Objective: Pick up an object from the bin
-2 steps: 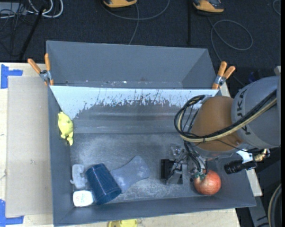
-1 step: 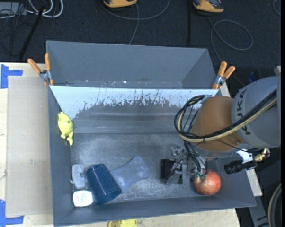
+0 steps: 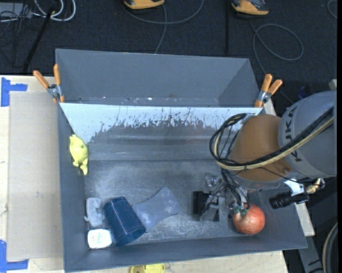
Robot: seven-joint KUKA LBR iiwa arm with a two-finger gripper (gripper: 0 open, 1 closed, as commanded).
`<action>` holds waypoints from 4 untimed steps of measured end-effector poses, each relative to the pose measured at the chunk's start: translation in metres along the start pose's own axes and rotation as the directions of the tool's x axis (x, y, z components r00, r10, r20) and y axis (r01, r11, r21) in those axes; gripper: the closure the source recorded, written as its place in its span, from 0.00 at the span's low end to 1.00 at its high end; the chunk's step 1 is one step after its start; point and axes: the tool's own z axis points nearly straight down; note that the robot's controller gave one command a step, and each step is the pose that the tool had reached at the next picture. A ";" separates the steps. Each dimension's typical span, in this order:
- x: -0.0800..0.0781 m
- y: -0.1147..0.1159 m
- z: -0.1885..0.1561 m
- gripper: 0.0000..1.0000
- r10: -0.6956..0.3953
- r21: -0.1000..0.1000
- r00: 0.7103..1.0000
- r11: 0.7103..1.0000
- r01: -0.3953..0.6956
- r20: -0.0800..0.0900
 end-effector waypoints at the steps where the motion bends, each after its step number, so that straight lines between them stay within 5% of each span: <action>1: -0.001 0.000 -0.010 1.00 0.000 0.000 1.000 1.000 0.000 -0.001; 4: 0.000 0.000 -0.028 1.00 -0.002 0.002 1.000 1.000 0.002 -0.021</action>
Offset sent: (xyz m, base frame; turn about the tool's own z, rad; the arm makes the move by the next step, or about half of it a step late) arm 0.0000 0.0000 0.0353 -0.0001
